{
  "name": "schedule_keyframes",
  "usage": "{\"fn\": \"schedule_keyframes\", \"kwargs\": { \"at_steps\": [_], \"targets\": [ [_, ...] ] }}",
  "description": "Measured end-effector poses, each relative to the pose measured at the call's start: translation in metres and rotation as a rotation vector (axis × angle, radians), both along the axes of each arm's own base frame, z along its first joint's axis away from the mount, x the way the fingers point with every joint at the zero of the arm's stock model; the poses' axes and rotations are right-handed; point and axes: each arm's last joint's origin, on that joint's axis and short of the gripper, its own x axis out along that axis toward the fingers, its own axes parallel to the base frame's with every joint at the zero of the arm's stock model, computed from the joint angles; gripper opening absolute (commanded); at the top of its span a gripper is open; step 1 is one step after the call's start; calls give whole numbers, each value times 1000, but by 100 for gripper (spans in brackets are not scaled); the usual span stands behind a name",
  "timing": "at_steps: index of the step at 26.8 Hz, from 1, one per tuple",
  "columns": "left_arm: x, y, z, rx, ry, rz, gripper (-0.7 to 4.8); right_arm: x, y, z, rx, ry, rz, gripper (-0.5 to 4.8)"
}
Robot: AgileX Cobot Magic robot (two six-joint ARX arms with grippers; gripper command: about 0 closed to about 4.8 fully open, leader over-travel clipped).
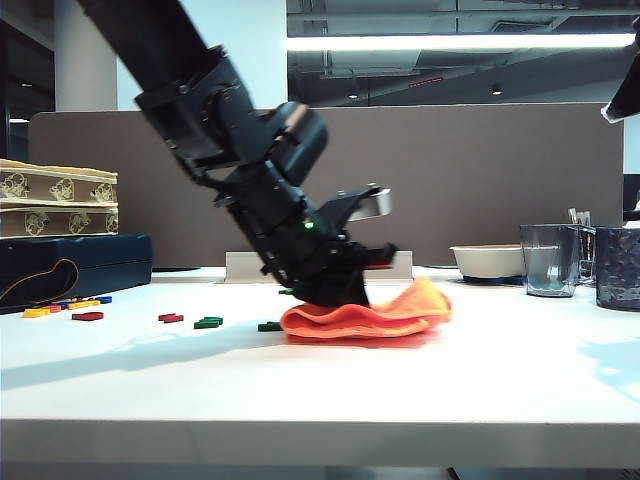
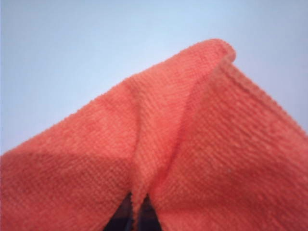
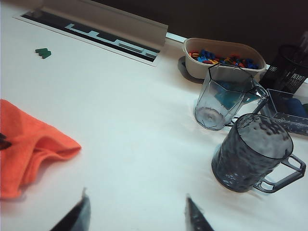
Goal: Use an orange cloth to wipe the letter magnets on the table away for a distance.
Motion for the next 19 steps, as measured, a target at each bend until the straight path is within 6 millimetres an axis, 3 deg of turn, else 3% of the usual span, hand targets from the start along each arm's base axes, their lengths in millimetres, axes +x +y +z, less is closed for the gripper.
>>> {"fn": "schedule_keyframes", "kwargs": {
  "at_steps": [10,19],
  "targets": [
    [16,55,-7,-14,10,112,-6,0,0,0,0,1,0,243],
    [9,78,-7,20,-22,139,-6,0,0,0,0,1,0,243]
  ]
}}
